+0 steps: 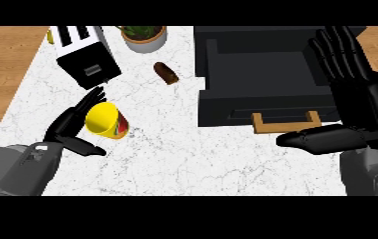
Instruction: Pick up the cup, place it into the drawer and close the drawer
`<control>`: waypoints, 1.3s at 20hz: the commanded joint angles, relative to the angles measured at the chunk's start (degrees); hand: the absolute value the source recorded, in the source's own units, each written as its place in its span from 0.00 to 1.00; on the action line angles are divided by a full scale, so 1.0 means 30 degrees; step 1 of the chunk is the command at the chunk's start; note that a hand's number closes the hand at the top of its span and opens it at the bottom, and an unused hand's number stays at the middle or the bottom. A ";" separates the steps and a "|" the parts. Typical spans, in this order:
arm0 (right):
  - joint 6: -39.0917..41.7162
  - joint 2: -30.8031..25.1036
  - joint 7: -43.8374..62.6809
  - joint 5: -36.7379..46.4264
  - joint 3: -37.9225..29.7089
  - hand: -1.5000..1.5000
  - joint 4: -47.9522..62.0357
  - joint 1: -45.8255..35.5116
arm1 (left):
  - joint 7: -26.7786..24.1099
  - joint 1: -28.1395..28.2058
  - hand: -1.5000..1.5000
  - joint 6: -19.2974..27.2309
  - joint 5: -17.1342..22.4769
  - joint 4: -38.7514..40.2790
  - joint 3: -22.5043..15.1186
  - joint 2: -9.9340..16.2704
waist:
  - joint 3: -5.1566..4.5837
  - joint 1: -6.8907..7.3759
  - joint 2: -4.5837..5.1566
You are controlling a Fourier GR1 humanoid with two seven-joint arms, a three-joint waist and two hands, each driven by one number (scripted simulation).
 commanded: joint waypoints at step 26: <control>0.0688 -0.0346 -0.0023 -0.0449 -0.0252 0.00 0.0106 0.0324 | -0.3927 -0.1290 1.00 -0.4185 -0.0198 0.2085 -0.0723 -0.2621 | -0.0041 -0.0416 0.0138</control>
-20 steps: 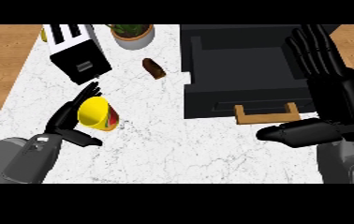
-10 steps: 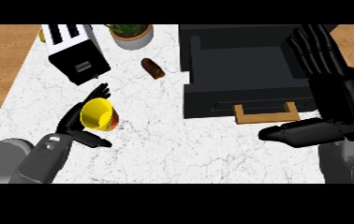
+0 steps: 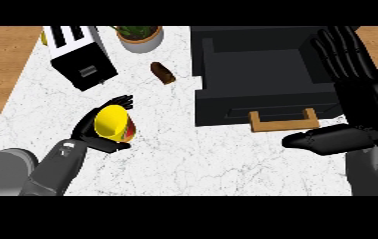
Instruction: Pick up the cup, place it into the drawer and close the drawer
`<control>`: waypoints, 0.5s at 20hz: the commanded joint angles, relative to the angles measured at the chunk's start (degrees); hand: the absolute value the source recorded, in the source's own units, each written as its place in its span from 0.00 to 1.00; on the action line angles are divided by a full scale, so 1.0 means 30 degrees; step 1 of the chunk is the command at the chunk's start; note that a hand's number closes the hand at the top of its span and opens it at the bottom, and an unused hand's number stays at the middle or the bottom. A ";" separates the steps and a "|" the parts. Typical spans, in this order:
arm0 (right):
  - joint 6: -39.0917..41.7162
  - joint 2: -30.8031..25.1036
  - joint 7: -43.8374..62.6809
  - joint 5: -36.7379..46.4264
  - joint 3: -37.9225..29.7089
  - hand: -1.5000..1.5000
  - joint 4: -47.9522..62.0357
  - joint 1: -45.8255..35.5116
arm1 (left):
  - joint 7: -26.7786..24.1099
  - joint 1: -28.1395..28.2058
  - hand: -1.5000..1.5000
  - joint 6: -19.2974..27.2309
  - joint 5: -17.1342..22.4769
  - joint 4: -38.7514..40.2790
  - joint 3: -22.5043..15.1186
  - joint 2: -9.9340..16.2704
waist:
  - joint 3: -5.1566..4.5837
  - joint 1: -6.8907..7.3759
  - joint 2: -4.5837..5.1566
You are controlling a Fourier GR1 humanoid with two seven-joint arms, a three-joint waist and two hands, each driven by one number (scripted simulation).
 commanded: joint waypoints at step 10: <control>-0.0430 0.0067 0.0495 0.0142 -0.0069 0.00 0.0083 -0.0750 | -0.5422 -0.0403 1.00 0.0031 0.0939 -0.1554 0.1051 -0.0326 | 0.0002 0.0272 -0.0068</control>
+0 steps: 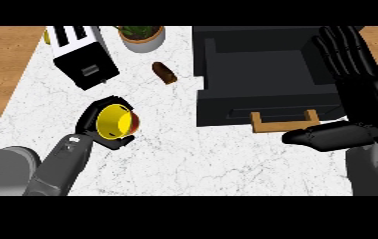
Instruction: Pick up the cup, place it into the drawer and close the drawer
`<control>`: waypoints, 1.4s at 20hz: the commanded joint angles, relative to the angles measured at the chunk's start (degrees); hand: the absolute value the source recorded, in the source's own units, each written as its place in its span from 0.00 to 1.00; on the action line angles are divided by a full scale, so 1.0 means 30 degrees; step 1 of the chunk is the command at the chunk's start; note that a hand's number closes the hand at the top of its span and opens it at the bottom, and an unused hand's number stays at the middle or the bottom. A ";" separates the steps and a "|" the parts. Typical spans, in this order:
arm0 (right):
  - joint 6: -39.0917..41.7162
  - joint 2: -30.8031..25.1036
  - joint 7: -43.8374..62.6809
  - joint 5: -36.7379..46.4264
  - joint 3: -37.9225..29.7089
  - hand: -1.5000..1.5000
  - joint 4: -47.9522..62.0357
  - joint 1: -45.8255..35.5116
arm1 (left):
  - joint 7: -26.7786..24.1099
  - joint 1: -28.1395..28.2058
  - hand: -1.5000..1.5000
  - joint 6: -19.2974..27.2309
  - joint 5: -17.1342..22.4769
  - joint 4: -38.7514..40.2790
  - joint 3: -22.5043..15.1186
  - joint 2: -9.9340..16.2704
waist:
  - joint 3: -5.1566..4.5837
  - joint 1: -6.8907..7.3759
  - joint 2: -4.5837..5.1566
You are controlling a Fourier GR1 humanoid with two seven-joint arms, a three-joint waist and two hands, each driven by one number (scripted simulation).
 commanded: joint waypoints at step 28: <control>-0.0105 -0.0289 -0.0173 -0.0141 -0.1242 0.00 0.0407 0.0808 | 0.9834 -0.5594 1.00 0.8434 0.4091 -1.1347 0.0093 -0.4696 | 0.0159 0.0975 -0.0597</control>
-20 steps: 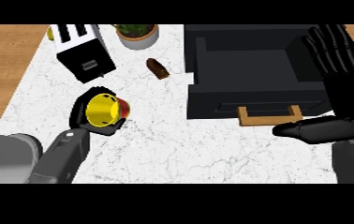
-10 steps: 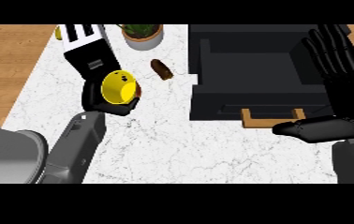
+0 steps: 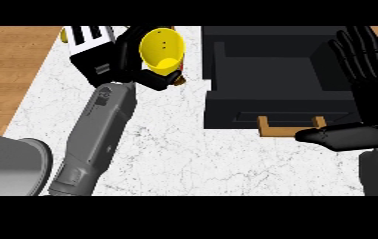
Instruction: Pick up the cup, place it into the drawer and close the drawer
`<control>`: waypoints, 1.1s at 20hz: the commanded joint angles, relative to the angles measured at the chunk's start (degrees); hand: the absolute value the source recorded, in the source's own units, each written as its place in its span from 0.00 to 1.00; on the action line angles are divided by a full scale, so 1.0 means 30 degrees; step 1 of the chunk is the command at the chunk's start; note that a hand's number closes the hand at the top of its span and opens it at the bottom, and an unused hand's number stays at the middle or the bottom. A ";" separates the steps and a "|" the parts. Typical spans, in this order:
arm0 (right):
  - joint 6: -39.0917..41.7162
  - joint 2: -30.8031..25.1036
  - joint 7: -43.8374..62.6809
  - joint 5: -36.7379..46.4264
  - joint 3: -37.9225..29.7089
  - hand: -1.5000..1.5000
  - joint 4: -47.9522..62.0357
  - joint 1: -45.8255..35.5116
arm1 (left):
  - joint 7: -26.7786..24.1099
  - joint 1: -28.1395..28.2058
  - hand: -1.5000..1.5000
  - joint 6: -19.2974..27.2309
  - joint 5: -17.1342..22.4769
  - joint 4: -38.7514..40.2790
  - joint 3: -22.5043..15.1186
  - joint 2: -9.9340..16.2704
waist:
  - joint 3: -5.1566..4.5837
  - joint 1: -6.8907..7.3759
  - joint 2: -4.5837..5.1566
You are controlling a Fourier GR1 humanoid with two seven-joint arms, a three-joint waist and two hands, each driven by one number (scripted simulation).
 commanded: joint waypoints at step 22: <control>0.0590 0.0262 -0.1261 0.0448 0.0898 0.00 0.1381 -0.1350 | 0.7709 -0.9725 1.00 0.7009 0.3303 0.8661 -0.7064 -0.0577 | 0.0023 -0.2460 0.0682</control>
